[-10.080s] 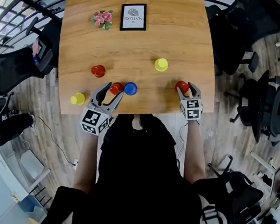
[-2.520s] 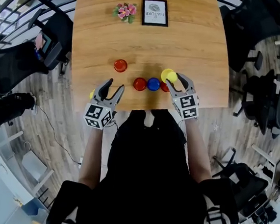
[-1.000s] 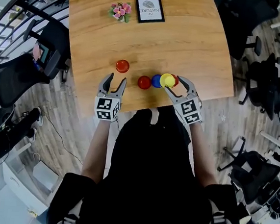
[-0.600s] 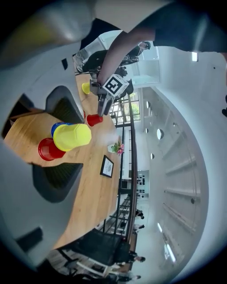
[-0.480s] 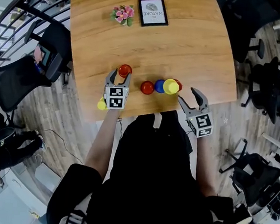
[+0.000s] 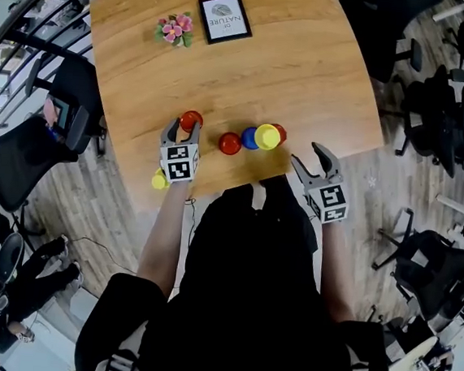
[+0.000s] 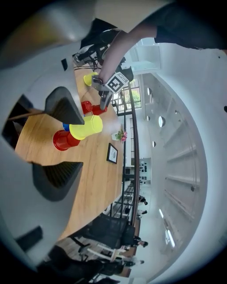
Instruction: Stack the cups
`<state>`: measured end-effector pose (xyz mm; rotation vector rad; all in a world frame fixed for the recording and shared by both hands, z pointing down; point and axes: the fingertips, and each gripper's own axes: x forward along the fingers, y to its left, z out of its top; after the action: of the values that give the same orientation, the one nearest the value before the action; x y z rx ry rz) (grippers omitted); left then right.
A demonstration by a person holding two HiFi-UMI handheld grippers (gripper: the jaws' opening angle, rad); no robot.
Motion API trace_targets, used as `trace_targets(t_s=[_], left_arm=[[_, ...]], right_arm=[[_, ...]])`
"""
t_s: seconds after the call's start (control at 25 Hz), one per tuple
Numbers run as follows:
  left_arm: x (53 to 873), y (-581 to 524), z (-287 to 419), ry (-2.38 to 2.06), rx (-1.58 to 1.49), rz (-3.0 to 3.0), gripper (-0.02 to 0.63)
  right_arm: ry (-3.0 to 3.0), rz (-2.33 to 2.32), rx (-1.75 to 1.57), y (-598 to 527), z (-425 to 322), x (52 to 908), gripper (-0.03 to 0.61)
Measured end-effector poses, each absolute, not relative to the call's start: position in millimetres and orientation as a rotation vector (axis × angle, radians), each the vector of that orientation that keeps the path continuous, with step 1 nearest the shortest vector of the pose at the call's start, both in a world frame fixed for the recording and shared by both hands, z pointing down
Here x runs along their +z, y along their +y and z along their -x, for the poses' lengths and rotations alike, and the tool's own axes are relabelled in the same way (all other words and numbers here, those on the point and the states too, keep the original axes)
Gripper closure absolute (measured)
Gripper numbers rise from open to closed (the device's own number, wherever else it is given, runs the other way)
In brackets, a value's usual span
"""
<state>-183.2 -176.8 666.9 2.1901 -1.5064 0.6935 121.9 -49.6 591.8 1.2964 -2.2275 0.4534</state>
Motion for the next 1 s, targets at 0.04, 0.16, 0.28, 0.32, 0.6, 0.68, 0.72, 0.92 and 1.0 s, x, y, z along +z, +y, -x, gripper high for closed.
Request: trace_targets(t_s=[0.04, 0.16, 0.28, 0.32, 0.6, 0.68, 0.72, 0.92, 1.0], left_arm=[[663.2, -175.3, 180.9, -1.504, 0.688, -2.199, 0.374], [647.2, -171.1, 169.0, -1.492, 0.667, -2.239, 0.374], [631.6, -164.2, 158.0, -1.477, 0.666, -2.279, 0.374], [626.0, -161.3, 154.7, -1.472, 0.667, -2.292, 0.374], [584.0, -137.1, 115.9, -1.425, 0.581, -2.336, 0.374], [581.0, -130.3, 104.2, -1.414, 0.57, -2.327, 0.374], [580.2, -127.0, 98.0, -1.403, 0.576, -2.331, 0.374], [578.2, -111.4, 73.5, -1.342, 0.631, -2.371, 0.374], [578.7, -105.9, 66.2, -1.317, 0.647, -2.377, 0.374]], right_arm=[[-2.229, -1.302, 0.453, -49.8, -123.7, 591.1, 0.302], [-2.239, -1.309, 0.444, -52.7, -129.3, 588.3, 0.304], [-2.263, -1.299, 0.436, -57.4, -130.2, 585.4, 0.302], [-2.271, -1.295, 0.435, -58.9, -130.6, 585.5, 0.302], [-2.328, -1.22, 0.451, -66.0, -136.2, 587.5, 0.302], [-2.349, -1.212, 0.465, -69.5, -139.8, 588.3, 0.302], [-2.354, -1.207, 0.466, -71.2, -141.4, 588.5, 0.302], [-2.371, -1.2, 0.467, -76.7, -146.7, 590.5, 0.302], [-2.374, -1.197, 0.474, -75.5, -147.9, 592.4, 0.302]])
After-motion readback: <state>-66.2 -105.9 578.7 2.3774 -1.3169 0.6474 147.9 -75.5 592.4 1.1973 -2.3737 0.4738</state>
